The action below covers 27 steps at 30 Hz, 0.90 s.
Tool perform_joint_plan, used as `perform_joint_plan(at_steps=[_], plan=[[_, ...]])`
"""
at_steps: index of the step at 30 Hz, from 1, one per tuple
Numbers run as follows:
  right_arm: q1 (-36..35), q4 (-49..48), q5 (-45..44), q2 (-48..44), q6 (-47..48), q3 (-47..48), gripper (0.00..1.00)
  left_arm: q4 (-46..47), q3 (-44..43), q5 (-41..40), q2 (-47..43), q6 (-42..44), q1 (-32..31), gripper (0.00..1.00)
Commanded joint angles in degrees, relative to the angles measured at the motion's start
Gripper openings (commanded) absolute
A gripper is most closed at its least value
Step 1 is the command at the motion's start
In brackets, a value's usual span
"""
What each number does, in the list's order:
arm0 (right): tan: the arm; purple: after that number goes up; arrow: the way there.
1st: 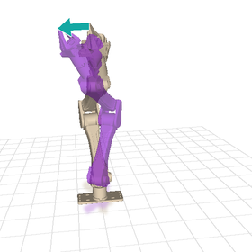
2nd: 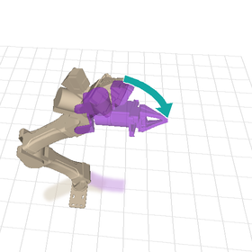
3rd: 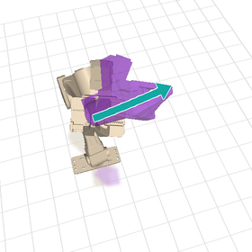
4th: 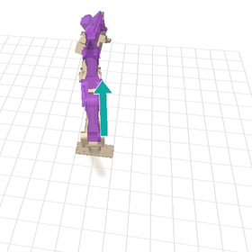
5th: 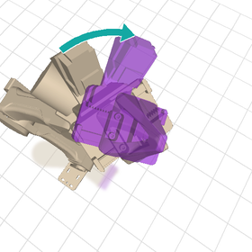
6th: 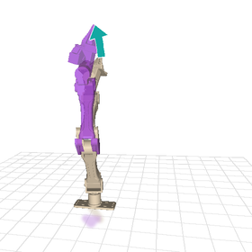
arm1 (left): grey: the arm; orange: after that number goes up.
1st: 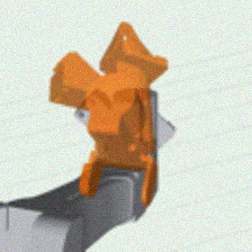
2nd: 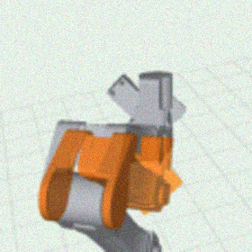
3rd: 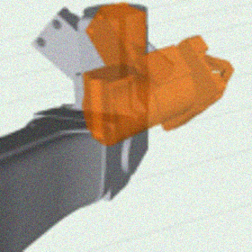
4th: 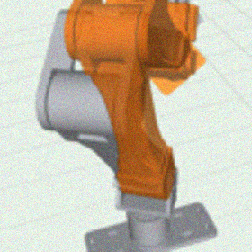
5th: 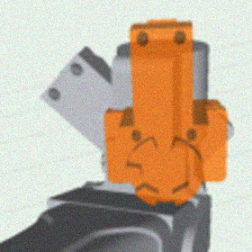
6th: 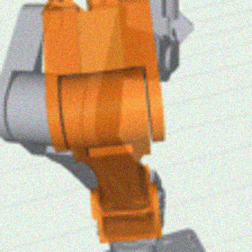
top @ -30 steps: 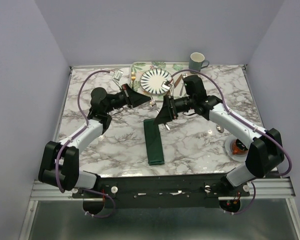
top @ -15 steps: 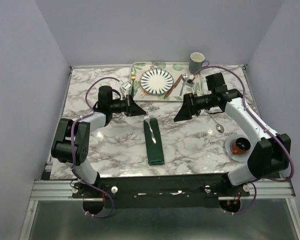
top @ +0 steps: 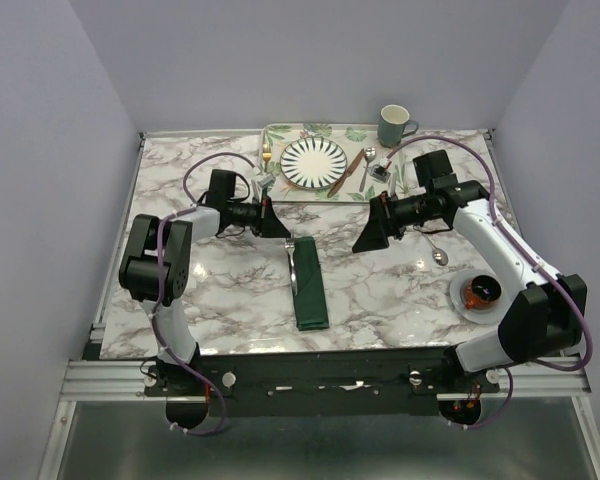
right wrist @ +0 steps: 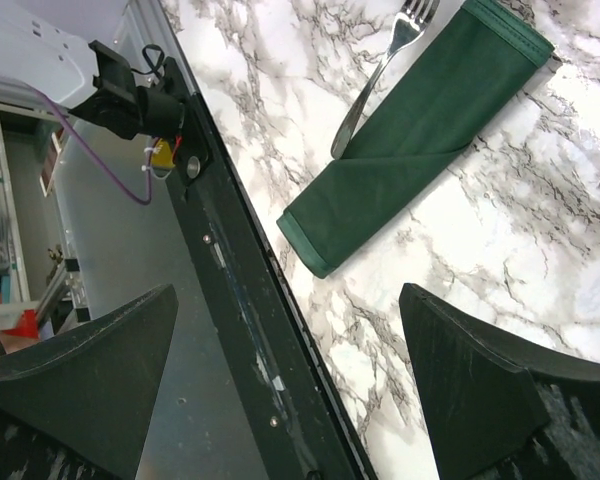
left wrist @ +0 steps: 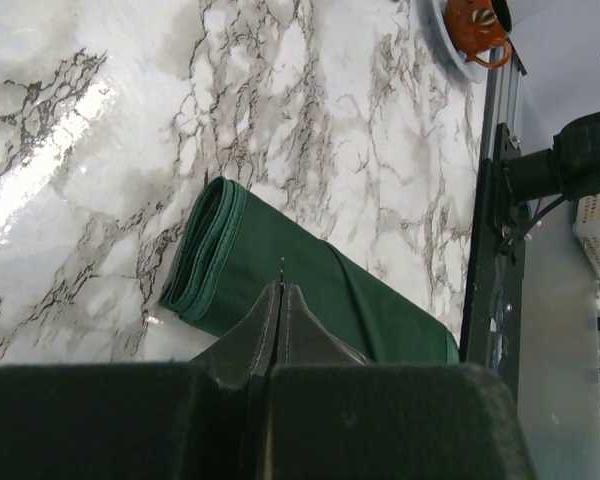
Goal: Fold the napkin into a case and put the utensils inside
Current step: Insert the fork into the folded napkin.
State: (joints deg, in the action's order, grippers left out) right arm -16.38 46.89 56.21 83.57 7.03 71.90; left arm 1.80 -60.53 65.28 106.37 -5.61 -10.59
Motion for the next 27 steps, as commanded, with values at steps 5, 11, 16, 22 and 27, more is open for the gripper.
perform_joint_plan(at_steps=[5,11,16,22,27], plan=[[0.1,1.5,0.3,0.3,0.9,1.0,1.00,5.9,0.3,1.3,3.2,-0.2,0.1,0.00],[0.1,1.4,0.8,0.6,0.8,0.9,1.00,14.6,0.7,2.3,5.6,-7.0,0.0,0.00],[0.1,1.4,1.0,0.7,0.8,1.1,1.00,16.9,0.4,2.6,7.3,-8.2,-0.1,0.00],[0.1,1.5,0.9,0.4,0.9,0.9,1.00,18.2,2.3,3.6,7.3,-9.1,-0.8,0.00],[0.1,1.7,1.0,0.5,0.9,0.7,1.00,21.2,5.6,3.8,6.2,-11.0,-1.5,0.00]])
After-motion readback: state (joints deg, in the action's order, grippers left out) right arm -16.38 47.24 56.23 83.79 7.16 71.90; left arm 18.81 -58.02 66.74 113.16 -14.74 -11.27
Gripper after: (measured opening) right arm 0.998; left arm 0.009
